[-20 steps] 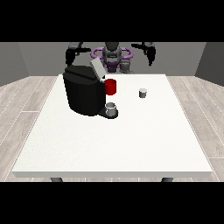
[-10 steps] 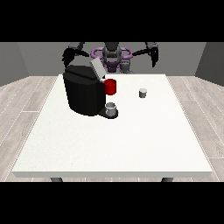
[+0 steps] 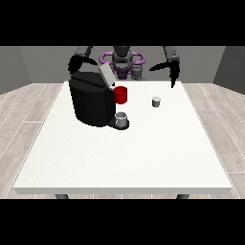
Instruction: Insert the coffee pod into the coffee machine and close the lid
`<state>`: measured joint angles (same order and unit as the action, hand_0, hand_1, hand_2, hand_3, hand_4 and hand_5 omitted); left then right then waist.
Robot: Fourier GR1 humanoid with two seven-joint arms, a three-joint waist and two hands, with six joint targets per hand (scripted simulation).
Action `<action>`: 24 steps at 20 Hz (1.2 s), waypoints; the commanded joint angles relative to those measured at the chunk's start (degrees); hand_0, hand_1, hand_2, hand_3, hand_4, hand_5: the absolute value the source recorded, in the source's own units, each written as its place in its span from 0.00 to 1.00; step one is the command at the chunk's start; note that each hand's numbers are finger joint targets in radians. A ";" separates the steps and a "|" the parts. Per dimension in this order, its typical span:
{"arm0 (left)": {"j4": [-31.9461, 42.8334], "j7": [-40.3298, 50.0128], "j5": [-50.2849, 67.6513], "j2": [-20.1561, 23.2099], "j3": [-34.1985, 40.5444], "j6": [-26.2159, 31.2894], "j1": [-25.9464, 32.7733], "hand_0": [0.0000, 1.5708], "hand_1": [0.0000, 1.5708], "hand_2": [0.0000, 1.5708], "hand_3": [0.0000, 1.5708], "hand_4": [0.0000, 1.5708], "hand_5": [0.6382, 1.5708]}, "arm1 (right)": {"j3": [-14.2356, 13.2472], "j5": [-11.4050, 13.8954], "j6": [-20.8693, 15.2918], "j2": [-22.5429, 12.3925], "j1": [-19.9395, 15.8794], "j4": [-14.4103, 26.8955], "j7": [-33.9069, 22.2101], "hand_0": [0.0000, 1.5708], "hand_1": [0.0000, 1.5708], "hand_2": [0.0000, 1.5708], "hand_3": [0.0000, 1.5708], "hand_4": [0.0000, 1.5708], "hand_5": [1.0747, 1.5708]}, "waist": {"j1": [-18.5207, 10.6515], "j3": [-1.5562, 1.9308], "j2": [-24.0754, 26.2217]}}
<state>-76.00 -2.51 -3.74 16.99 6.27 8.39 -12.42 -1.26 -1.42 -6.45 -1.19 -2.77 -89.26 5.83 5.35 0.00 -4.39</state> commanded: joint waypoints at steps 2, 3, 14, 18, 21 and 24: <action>9.95 -2.95 -2.72 0.87 1.95 -1.91 -5.03 0.00 0.00 0.00 0.00 0.00 1.00 | 2.04 -0.12 0.06 1.12 -1.29 -1.31 -1.22 0.00 0.00 0.00 0.00 0.16 1.00 | 3.37 -0.03 -4.08; 8.80 0.87 -1.71 0.05 2.30 -2.56 -6.94 0.00 0.00 0.00 0.00 0.00 1.00 | -0.74 -1.81 3.37 -1.20 -1.31 3.23 3.09 0.00 0.00 0.00 0.00 0.22 1.00 | 2.15 0.01 -4.35; 22.58 -3.45 -10.81 0.97 -0.56 -5.39 -12.14 0.00 0.00 0.00 0.00 0.00 1.00 | -0.11 1.12 -0.19 -0.82 -5.99 5.67 -1.38 0.00 0.00 0.00 0.00 0.26 1.00 | 2.62 -0.01 -6.61; 24.94 -3.96 -11.57 4.46 -0.58 -0.52 -12.82 0.00 0.00 0.29 0.00 0.00 1.00 | -1.57 2.19 -1.39 -2.05 -5.88 8.45 -2.56 0.00 0.00 0.00 0.00 0.27 1.00 | 0.70 -0.01 -4.06; 29.24 -5.89 -14.12 2.67 -1.01 -3.14 -14.14 0.28 0.28 0.39 0.19 0.00 1.00 | -0.11 3.37 -3.87 0.22 -7.82 8.85 -4.21 0.00 0.00 0.00 0.00 0.26 1.00 | 0.54 -0.01 -3.53; 30.94 -3.54 -16.66 1.53 -1.86 -6.55 -17.16 0.51 0.51 0.54 0.32 0.00 1.00 | -1.54 2.48 -2.43 -1.50 -12.01 9.82 -3.49 0.00 0.00 0.00 0.00 0.27 1.00 | 1.68 -0.01 -6.41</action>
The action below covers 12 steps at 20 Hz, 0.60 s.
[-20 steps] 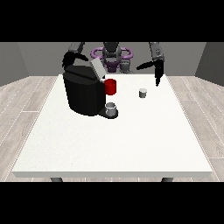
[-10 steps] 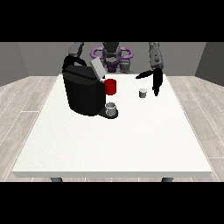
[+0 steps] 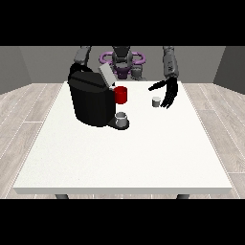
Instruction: Insert the coffee pod into the coffee machine and close the lid
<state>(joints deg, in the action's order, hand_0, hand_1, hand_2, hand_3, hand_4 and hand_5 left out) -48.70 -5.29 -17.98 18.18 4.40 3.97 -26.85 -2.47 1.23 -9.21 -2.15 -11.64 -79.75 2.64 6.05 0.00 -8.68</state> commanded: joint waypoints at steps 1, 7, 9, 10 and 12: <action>5.12 -0.56 -2.44 1.52 0.45 -0.47 -1.40 0.48 0.48 0.52 0.33 0.00 1.00 | 0.56 0.04 -0.02 0.34 0.39 -0.24 -1.25 0.00 0.00 0.00 0.00 0.25 1.00 | 0.79 -0.01 0.85; 11.02 -7.57 -7.53 4.70 -0.40 -4.51 -1.66 0.36 0.36 0.44 0.26 0.00 1.00 | 2.88 0.61 0.26 0.53 -0.88 -5.62 -5.73 0.00 0.00 0.00 0.00 0.28 1.00 | 4.04 -0.06 -2.38; 11.20 -5.31 -8.81 5.31 -0.86 -4.47 -4.15 0.35 0.35 0.44 0.29 0.00 1.00 | 1.70 -0.25 2.15 -1.19 -1.04 -4.66 -4.29 0.00 0.00 0.00 0.00 0.33 1.00 | 4.71 -0.03 -2.47; 7.49 -1.29 -10.82 2.10 -4.40 -3.46 -3.40 0.39 0.39 0.47 0.31 0.00 1.00 | -0.21 -0.38 0.30 -0.04 -0.60 1.30 -1.93 0.00 0.00 0.00 0.00 0.33 1.00 | 0.60 0.01 1.31; 9.24 -6.21 -12.20 0.44 -4.34 -8.30 -1.57 0.43 0.43 0.52 0.35 0.00 1.00 | -0.02 -0.25 0.19 -0.03 -0.52 0.76 -2.25 0.00 0.00 0.00 0.00 0.31 1.00 | 0.61 -0.01 -0.01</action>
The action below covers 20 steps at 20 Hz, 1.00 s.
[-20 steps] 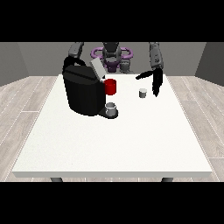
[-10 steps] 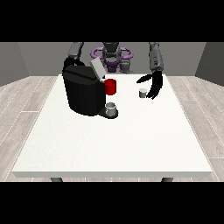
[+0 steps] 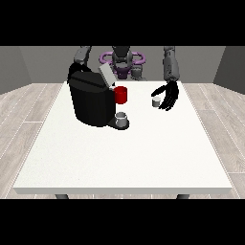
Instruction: Insert the coffee pod into the coffee machine and close the lid
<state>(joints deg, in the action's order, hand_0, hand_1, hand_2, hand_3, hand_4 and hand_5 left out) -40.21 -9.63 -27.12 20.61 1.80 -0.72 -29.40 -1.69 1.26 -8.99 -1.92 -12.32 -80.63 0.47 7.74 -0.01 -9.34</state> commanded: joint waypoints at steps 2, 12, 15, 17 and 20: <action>0.74 -0.41 -3.69 -2.20 -1.55 -3.76 -0.42 0.46 0.46 0.54 0.39 0.10 1.00 | -2.69 -2.01 0.55 -0.75 -0.01 2.60 1.07 0.00 0.00 0.00 0.00 0.33 1.00 | -1.28 0.01 1.95; 8.04 -3.94 -8.72 0.14 -0.53 -10.54 -3.00 0.59 0.59 0.66 0.52 0.18 1.00 | 0.43 -1.15 0.97 0.37 0.95 -0.94 0.18 0.00 0.00 0.00 0.00 0.31 1.00 | 1.89 -0.01 -0.72; 9.10 -5.34 -9.86 -0.34 -0.77 -11.79 -3.31 0.65 0.65 0.71 0.57 0.18 1.00 | 1.94 -0.86 -2.01 1.83 -0.10 -0.50 1.58 0.00 0.00 0.00 0.00 0.26 1.00 | 0.88 -0.02 -2.03; 8.64 -7.79 -9.46 1.56 0.01 -9.98 -4.63 0.75 0.75 0.82 0.75 0.26 1.00 | -0.49 -2.11 -0.20 1.86 0.06 1.32 5.71 0.00 0.00 0.00 0.00 0.27 1.00 | 0.56 -0.01 -2.43; 6.94 -6.81 -9.65 -1.02 -0.82 -8.46 -7.15 0.84 0.84 0.91 0.90 0.35 1.00 | -3.65 -3.41 -1.34 0.57 -4.67 4.61 2.64 0.00 0.00 0.00 0.00 0.27 1.00 | -1.12 0.00 -1.97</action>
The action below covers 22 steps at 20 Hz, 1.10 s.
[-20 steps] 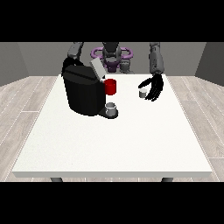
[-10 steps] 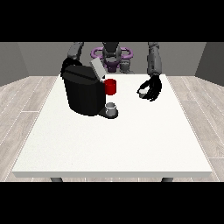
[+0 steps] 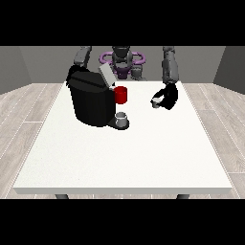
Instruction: Insert the coffee pod into the coffee machine and close the lid
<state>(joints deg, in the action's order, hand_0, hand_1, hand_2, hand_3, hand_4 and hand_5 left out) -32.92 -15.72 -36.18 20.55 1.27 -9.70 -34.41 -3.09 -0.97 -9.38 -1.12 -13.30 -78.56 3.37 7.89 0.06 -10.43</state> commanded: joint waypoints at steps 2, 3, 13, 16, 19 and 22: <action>-2.31 -1.45 -0.47 -1.70 -1.44 3.06 -1.43 0.93 0.93 0.93 0.90 0.39 1.00 | -1.54 -1.58 1.50 -0.68 1.71 4.00 1.00 0.00 0.00 0.00 0.00 0.28 1.00 | -1.07 -0.05 2.93; -1.93 -2.50 0.58 0.79 -0.32 5.64 -3.32 0.94 0.94 0.94 0.90 0.40 1.00 | -1.48 -2.34 2.93 -1.71 1.27 2.09 -0.71 0.00 0.00 0.00 0.00 0.29 1.00 | 0.42 -0.06 3.13; -6.68 -0.86 1.40 2.45 -0.24 15.48 -10.43 0.79 0.79 0.84 0.82 0.36 1.00 | -1.26 -1.16 2.85 -1.76 1.03 6.30 2.47 0.00 0.00 0.00 0.00 0.30 1.00 | -0.31 -0.05 6.21; -7.77 2.00 1.52 1.55 0.48 16.02 -14.86 0.80 0.80 0.85 0.82 0.35 1.00 | -1.59 -2.33 3.80 -1.12 -0.89 7.78 3.83 0.00 0.00 0.00 0.00 0.31 1.00 | 0.51 -0.04 4.13; -7.49 5.20 -0.23 0.25 0.33 13.78 -16.04 0.80 0.80 0.85 0.82 0.35 1.00 | -0.71 -1.29 1.41 0.59 -1.38 6.84 4.25 0.00 0.00 0.00 0.00 0.32 1.00 | 1.76 -0.05 3.83; -5.89 4.95 1.73 4.13 2.69 19.13 -19.08 0.81 0.81 0.85 0.82 0.35 1.00 | -0.07 -1.78 3.21 -1.00 -2.06 4.00 0.56 0.00 0.00 0.00 0.00 0.32 1.00 | 3.80 -0.06 4.52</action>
<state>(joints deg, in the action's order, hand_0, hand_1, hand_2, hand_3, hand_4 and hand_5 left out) -39.63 -12.84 -35.42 22.34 2.37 5.18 -49.62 -3.68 -2.51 -6.76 -1.74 -14.37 -72.96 5.72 9.99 0.01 -6.46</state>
